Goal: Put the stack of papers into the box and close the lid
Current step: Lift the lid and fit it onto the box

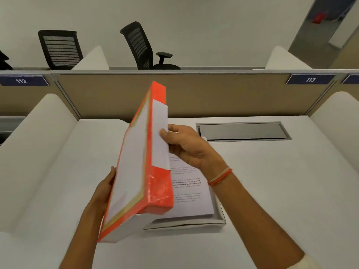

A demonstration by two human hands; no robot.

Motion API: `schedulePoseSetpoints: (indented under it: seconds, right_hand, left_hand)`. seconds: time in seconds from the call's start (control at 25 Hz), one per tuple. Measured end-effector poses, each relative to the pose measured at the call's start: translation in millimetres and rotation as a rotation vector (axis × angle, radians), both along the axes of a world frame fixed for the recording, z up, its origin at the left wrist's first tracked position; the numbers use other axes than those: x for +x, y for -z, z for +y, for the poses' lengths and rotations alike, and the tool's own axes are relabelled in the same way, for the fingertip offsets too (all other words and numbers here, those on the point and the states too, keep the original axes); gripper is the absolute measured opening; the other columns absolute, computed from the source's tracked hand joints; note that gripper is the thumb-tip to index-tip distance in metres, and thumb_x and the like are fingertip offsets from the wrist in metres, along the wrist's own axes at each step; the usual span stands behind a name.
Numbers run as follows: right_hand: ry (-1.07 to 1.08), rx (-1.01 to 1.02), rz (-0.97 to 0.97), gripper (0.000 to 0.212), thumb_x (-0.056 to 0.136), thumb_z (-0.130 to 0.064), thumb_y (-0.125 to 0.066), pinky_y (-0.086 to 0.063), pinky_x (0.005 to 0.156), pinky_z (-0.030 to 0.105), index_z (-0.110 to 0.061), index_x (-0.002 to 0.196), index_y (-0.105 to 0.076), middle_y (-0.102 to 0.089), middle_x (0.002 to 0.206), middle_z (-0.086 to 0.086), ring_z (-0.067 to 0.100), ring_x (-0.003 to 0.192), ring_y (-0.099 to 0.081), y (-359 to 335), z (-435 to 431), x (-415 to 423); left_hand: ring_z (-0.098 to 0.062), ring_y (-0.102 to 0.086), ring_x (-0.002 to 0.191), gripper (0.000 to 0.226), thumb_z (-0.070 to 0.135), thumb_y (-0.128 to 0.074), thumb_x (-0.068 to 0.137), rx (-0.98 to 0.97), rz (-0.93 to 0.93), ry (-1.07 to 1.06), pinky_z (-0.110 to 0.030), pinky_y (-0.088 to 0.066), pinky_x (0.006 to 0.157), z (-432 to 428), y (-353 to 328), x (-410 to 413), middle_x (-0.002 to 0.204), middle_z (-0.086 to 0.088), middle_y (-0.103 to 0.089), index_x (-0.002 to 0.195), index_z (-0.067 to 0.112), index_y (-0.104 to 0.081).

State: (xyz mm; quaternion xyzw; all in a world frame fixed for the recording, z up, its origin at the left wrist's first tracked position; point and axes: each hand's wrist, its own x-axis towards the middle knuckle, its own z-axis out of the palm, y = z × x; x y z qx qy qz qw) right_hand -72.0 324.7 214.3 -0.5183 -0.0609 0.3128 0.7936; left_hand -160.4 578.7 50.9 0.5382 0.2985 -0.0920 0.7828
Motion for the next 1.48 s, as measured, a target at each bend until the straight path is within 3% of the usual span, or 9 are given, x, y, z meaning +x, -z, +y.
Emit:
schedulePoseSetpoints:
  seconds: [0.12, 0.24, 0.36, 0.48, 0.6, 0.76, 0.88, 1.32, 1.48]
  right_hand:
    - [0.111, -0.21, -0.028, 0.049, 0.095, -0.032, -0.061, -0.059, 0.09, 0.035, -0.003, 0.134, -0.052, -0.066, 0.126, 0.012, 0.022, 0.104, -0.068, 26.6, -49.1, 7.7]
    - [0.191, -0.677, -0.184, 0.069, 0.09, -0.065, -0.046, -0.055, 0.092, 0.036, -0.024, 0.145, -0.037, -0.054, 0.141, 0.0, 0.017, 0.111, -0.064, 60.2, -77.8, 4.9]
    - [0.221, -0.89, -0.322, 0.063, 0.094, -0.067, -0.027, -0.046, 0.097, 0.037, -0.039, 0.151, -0.024, -0.051, 0.141, 0.003, 0.024, 0.121, -0.055, 101.1, -94.6, 2.4]
    - [0.262, -1.003, -0.313, 0.059, 0.098, -0.06, -0.022, -0.047, 0.098, 0.041, -0.038, 0.153, -0.02, -0.051, 0.131, 0.009, 0.023, 0.113, -0.053, 135.4, -108.5, -0.2]
    - [0.28, -1.058, -0.279, 0.058, 0.1, -0.056, -0.02, -0.048, 0.098, 0.045, -0.034, 0.154, -0.02, -0.053, 0.122, 0.013, 0.025, 0.108, -0.054, 162.4, -116.3, -8.1]
    - [0.307, -1.084, -0.225, 0.061, 0.099, -0.058, -0.018, -0.048, 0.098, 0.045, -0.031, 0.154, -0.021, -0.052, 0.118, 0.013, 0.026, 0.106, -0.054, 188.6, -121.4, -12.4]
    - [0.322, -1.075, -0.209, 0.061, 0.099, -0.057, -0.019, -0.05, 0.098, 0.045, -0.03, 0.153, -0.023, -0.054, 0.118, 0.013, 0.025, 0.108, -0.055, 200.2, -123.5, -10.1]
    - [0.28, -1.109, -0.211, 0.057, 0.102, -0.051, -0.02, -0.053, 0.095, 0.044, -0.022, 0.149, -0.032, -0.059, 0.119, 0.015, 0.028, 0.105, -0.06, 218.4, -120.7, -2.2]
    - [0.275, -1.107, -0.216, 0.057, 0.102, -0.051, -0.021, -0.053, 0.096, 0.046, -0.022, 0.149, -0.033, -0.06, 0.118, 0.018, 0.031, 0.106, -0.062, 223.1, -122.0, -3.5]
  left_hand:
    - [-0.026, -0.074, 0.095, 0.053, 0.07, -0.059, 0.079, 0.168, -0.089, 0.006, -0.036, -0.062, 0.067, -5.9, -4.9, 3.8, 0.112, -0.005, -0.075, 0.116, 0.034, -0.071]
    - [-0.026, -0.072, 0.101, 0.049, 0.075, -0.047, 0.084, 0.397, -0.187, 0.071, -0.043, -0.061, 0.078, -25.2, -10.9, 9.8, 0.118, 0.004, -0.072, 0.127, 0.052, -0.054]
    - [-0.02, -0.066, 0.11, 0.044, 0.071, -0.038, 0.087, 0.607, -0.209, 0.106, -0.045, -0.056, 0.089, -52.1, -11.3, 17.7, 0.129, 0.013, -0.063, 0.129, 0.06, -0.044]
    - [-0.017, -0.055, 0.118, 0.051, 0.064, -0.03, 0.094, 0.803, -0.208, 0.172, -0.051, -0.047, 0.1, -67.4, -1.3, 23.4, 0.143, 0.01, -0.047, 0.143, 0.053, -0.027]
    - [-0.012, -0.054, 0.109, 0.058, 0.066, -0.026, 0.089, 0.881, -0.232, 0.257, -0.048, -0.048, 0.098, -74.4, 10.4, 28.9, 0.136, 0.01, -0.049, 0.145, 0.051, -0.022]
    - [-0.026, -0.06, 0.108, 0.075, 0.065, -0.019, 0.086, 1.007, -0.163, 0.334, -0.047, -0.051, 0.095, -78.8, 27.7, 39.1, 0.126, -0.01, -0.058, 0.155, 0.036, -0.011]
    - [-0.023, -0.06, 0.1, 0.074, 0.066, -0.017, 0.087, 1.057, -0.159, 0.369, -0.04, -0.053, 0.086, -79.6, 35.1, 44.3, 0.113, -0.008, -0.057, 0.155, 0.038, -0.008]
    - [-0.02, -0.061, 0.088, 0.059, 0.045, -0.026, 0.101, 1.16, -0.139, 0.368, -0.035, -0.055, 0.08, -79.3, 52.5, 50.8, 0.101, -0.011, -0.06, 0.156, 0.03, -0.011]
    - [-0.022, -0.061, 0.092, 0.058, 0.044, -0.027, 0.102, 1.161, -0.126, 0.37, -0.039, -0.055, 0.085, -78.9, 54.8, 50.2, 0.105, -0.012, -0.06, 0.156, 0.029, -0.011]
